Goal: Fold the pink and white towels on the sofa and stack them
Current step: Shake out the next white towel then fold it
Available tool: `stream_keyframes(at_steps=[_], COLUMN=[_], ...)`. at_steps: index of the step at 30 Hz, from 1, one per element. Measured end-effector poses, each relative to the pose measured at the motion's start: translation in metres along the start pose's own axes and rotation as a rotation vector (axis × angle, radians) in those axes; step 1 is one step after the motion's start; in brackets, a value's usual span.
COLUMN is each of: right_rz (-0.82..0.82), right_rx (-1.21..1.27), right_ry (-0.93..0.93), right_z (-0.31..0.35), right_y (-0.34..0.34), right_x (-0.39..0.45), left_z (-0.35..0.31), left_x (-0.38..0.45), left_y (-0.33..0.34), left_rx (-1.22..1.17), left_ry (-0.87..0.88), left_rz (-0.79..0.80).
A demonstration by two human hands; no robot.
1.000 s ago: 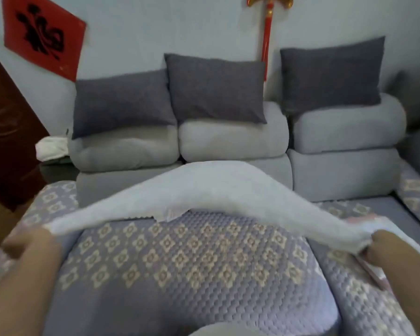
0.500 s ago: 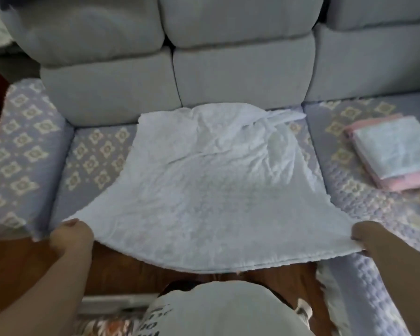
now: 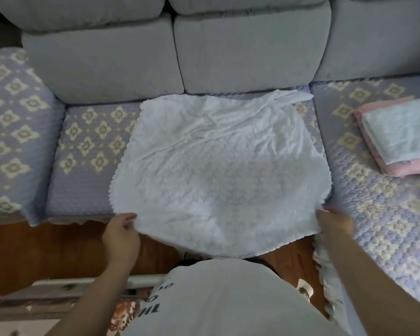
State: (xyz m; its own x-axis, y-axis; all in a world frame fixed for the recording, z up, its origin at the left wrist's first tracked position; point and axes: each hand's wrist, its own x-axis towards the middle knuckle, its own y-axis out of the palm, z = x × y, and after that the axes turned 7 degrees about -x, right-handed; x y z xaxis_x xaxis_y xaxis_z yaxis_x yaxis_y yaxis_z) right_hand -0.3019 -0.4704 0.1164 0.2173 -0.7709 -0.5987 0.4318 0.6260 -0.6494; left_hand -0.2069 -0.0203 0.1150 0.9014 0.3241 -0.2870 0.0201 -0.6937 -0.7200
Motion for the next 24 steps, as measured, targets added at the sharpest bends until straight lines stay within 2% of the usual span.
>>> stream_keyframes(at_steps=[1,3,5,8,11,18,24], right_rz=[-0.05,0.087,0.185,0.415,0.56,0.429,0.508], right_rx=[0.045,-0.04,-0.041,0.002,0.007,-0.014,-0.076], right_ry=[0.009,-0.076,-0.155,-0.234,-0.29,-0.325,-0.38], right_z=[0.014,0.021,0.032,0.049,0.071,0.082,0.077], right_y=[0.018,0.048,0.073,0.103,0.124,0.137,0.135], right_x=[-0.025,-0.058,-0.086,-0.125,-0.154,-0.17,-0.172], left_z=[-0.009,-0.032,-0.054,-0.082,-0.103,-0.11,-0.116], left_x=[-0.009,-0.026,-0.039,-0.045,-0.043,-0.041,-0.05], left_y=[0.008,0.022,0.034,0.047,0.052,0.045,0.048], left_rx=[0.007,-0.009,-0.096,-0.283,-0.366,-0.435,-0.514], left_ry=[0.107,0.275,0.341,0.182,0.055,-0.078,-0.246], left_rz=[0.03,0.091,0.186,0.385,0.466,0.421,0.441])
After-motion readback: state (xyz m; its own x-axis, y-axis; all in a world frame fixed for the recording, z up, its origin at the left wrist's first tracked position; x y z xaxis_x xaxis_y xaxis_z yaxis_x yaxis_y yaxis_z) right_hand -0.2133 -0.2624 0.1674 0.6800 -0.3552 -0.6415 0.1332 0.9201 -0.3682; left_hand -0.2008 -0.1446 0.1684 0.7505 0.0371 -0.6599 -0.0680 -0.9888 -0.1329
